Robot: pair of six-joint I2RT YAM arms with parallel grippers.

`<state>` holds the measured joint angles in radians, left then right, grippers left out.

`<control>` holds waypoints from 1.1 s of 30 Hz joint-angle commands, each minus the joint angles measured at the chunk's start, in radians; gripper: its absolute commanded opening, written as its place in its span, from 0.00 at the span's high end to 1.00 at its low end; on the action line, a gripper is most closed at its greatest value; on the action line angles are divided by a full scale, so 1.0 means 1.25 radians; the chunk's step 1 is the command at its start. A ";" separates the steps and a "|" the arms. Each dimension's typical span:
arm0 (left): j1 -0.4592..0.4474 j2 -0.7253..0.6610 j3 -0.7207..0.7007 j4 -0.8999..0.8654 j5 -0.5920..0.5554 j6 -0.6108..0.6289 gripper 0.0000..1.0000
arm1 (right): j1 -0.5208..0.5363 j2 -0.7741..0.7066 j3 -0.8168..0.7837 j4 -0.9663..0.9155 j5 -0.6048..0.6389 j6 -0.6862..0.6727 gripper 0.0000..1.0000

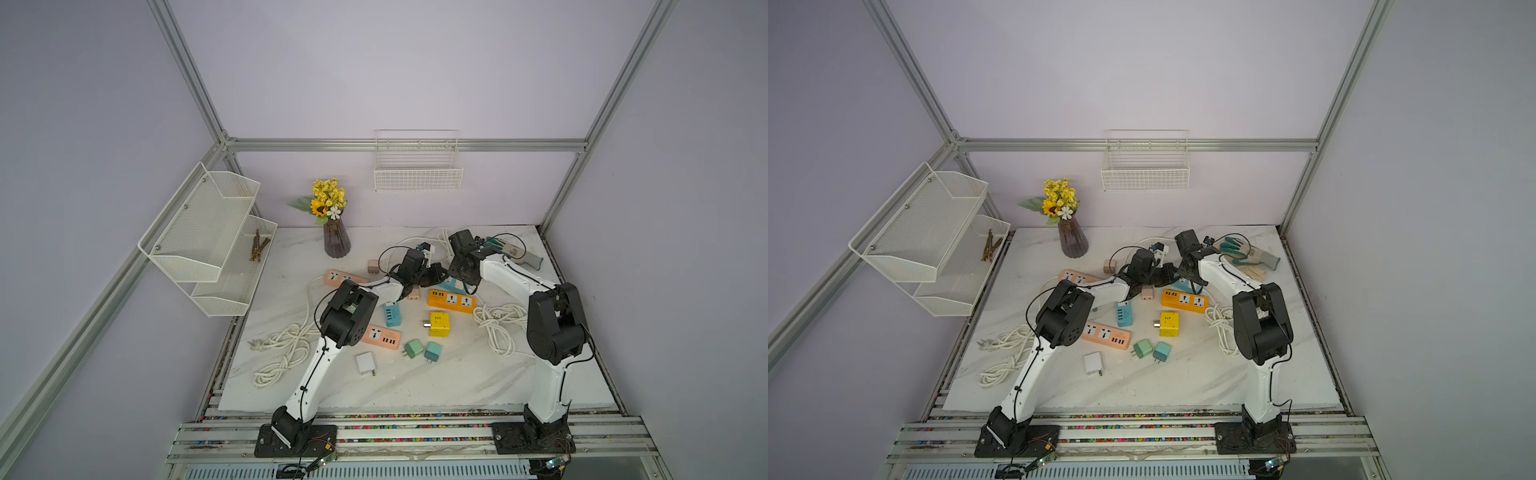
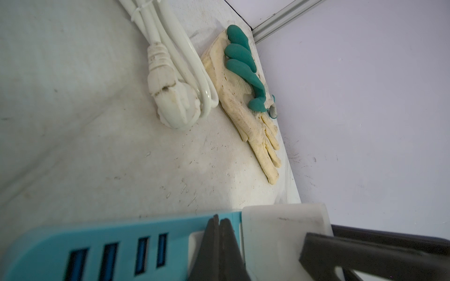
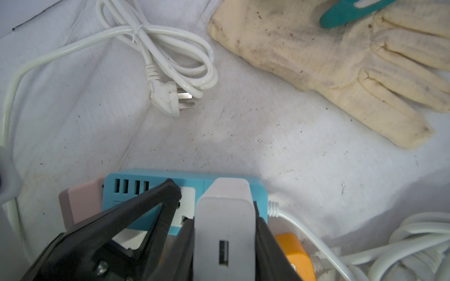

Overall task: Pull the plug off the socket
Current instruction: Remove the plug from the socket.

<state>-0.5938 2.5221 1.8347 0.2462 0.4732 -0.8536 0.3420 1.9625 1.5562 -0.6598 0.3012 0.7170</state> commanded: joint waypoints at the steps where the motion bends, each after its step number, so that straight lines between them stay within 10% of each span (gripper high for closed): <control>1: 0.016 0.064 -0.038 -0.191 -0.054 0.008 0.96 | -0.001 -0.057 0.061 0.056 0.031 -0.024 1.00; 19: 0.005 0.082 -0.021 -0.189 -0.020 -0.084 0.96 | 0.000 0.133 0.206 -0.124 0.068 -0.050 1.00; 33: 0.006 0.073 -0.030 -0.225 -0.066 -0.077 0.98 | -0.026 -0.035 0.148 -0.016 0.080 -0.037 1.00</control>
<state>-0.5884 2.5412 1.8431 0.2596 0.4793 -0.9619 0.3378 2.0090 1.8172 -0.7982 0.3664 0.6724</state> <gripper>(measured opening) 0.046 0.362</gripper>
